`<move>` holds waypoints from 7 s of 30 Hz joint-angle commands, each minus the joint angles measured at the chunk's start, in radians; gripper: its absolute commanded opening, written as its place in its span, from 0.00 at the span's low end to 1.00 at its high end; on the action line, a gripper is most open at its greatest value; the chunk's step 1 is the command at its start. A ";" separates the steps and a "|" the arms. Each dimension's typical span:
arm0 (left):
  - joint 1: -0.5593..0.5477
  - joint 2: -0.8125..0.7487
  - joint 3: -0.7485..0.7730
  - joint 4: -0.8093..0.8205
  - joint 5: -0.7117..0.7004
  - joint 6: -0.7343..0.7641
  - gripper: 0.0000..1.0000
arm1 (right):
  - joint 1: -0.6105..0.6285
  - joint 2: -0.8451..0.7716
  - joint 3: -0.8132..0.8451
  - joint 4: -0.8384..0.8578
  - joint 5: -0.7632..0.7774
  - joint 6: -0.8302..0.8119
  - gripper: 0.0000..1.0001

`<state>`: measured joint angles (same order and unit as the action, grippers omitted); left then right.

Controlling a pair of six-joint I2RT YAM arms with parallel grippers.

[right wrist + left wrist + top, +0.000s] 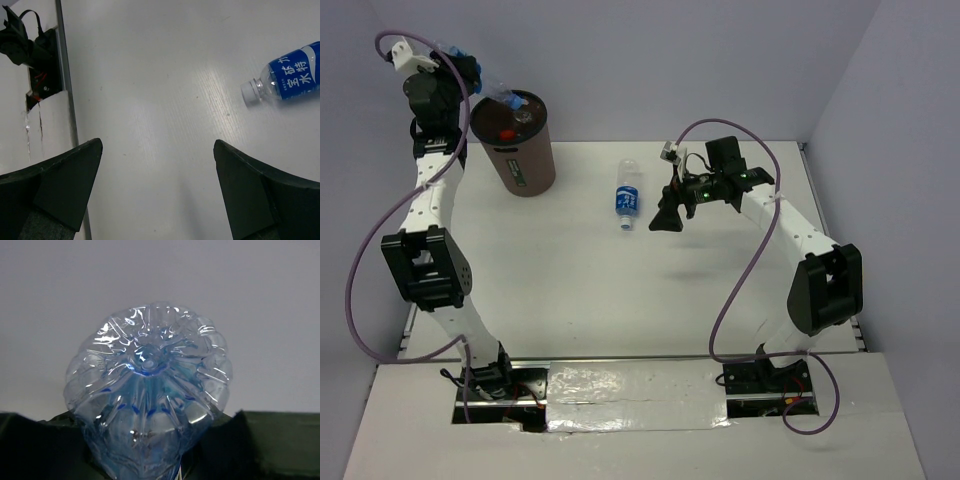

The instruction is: Put the plastic bottles in the bin

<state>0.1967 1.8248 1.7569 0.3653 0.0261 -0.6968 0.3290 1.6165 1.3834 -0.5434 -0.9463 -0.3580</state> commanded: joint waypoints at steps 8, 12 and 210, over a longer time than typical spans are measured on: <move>-0.040 0.082 0.079 -0.118 -0.034 0.209 0.72 | -0.002 0.002 0.060 0.016 -0.011 0.001 1.00; -0.046 0.108 0.114 -0.179 0.023 0.184 0.82 | 0.001 0.035 0.086 0.003 -0.006 -0.006 1.00; 0.033 -1.355 -1.297 -0.062 0.474 -0.056 0.99 | -0.285 -0.631 -0.283 0.135 0.728 0.271 1.00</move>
<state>0.2298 0.5137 0.4782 0.2283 0.5350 -0.7387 0.0475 1.0275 1.1492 -0.4866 -0.3050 -0.0860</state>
